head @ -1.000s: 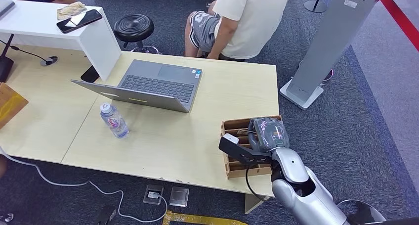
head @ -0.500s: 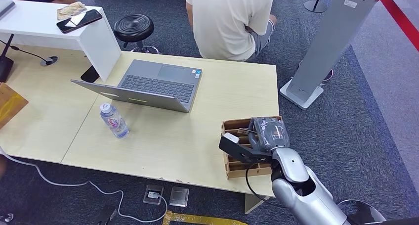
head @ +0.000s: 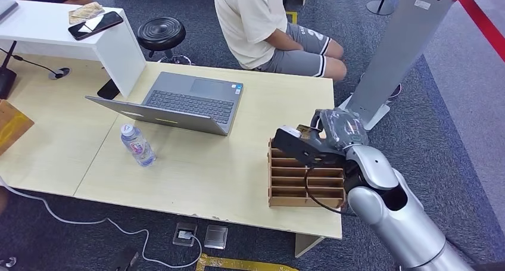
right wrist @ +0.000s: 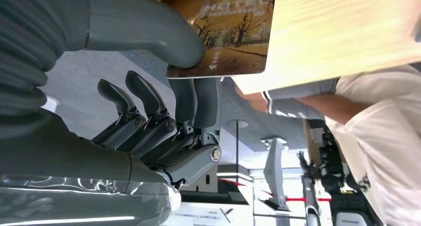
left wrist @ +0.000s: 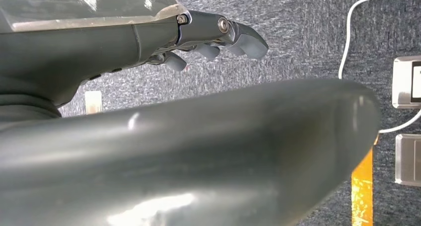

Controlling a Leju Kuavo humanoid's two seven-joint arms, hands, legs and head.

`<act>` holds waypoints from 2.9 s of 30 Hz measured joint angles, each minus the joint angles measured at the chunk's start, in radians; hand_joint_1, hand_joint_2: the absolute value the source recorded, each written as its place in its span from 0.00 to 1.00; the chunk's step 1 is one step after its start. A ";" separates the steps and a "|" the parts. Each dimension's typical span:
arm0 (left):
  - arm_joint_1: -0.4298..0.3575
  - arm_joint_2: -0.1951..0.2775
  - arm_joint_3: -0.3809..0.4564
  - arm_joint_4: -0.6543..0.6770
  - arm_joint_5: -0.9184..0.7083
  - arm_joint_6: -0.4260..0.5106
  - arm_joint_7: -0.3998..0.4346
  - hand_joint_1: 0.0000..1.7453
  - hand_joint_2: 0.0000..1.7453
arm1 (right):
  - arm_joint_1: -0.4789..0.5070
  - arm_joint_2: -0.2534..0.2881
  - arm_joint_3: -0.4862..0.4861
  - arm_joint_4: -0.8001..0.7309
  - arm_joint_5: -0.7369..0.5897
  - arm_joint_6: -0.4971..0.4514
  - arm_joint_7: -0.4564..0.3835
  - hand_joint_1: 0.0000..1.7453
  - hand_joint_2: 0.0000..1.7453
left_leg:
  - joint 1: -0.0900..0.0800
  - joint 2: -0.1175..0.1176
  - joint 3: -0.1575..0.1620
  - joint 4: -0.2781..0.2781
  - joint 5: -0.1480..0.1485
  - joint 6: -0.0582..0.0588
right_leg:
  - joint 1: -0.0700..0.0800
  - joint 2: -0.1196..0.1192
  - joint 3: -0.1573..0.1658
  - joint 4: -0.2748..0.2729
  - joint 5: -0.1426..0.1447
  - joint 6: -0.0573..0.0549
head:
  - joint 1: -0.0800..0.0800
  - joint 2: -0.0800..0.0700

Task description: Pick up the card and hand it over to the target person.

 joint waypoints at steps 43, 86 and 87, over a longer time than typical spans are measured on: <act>-0.009 -0.012 -0.018 0.003 0.009 -0.036 -0.012 0.00 0.00 | -0.033 0.220 -0.036 0.581 0.157 -0.541 -0.307 0.92 1.00 | 0.000 0.000 0.001 -0.001 0.000 0.000 | 0.000 0.000 0.002 -0.001 0.001 0.000 | 0.000 0.000; 0.004 -0.012 0.002 -0.003 0.042 -0.007 -0.008 0.00 0.00 | 0.312 0.020 -0.287 -0.068 -0.496 -0.646 -0.559 0.00 1.00 | 0.001 -0.007 0.001 -0.001 0.000 0.000 | 0.001 -0.007 0.004 -0.003 -0.001 0.000 | 0.000 0.000; 0.005 -0.013 0.005 -0.003 0.044 -0.006 -0.009 0.00 0.00 | 0.337 0.016 -0.300 -0.091 -0.522 -0.649 -0.574 0.00 1.00 | 0.001 -0.007 0.001 -0.001 0.000 0.000 | 0.001 -0.006 0.004 -0.003 -0.001 0.000 | 0.000 0.000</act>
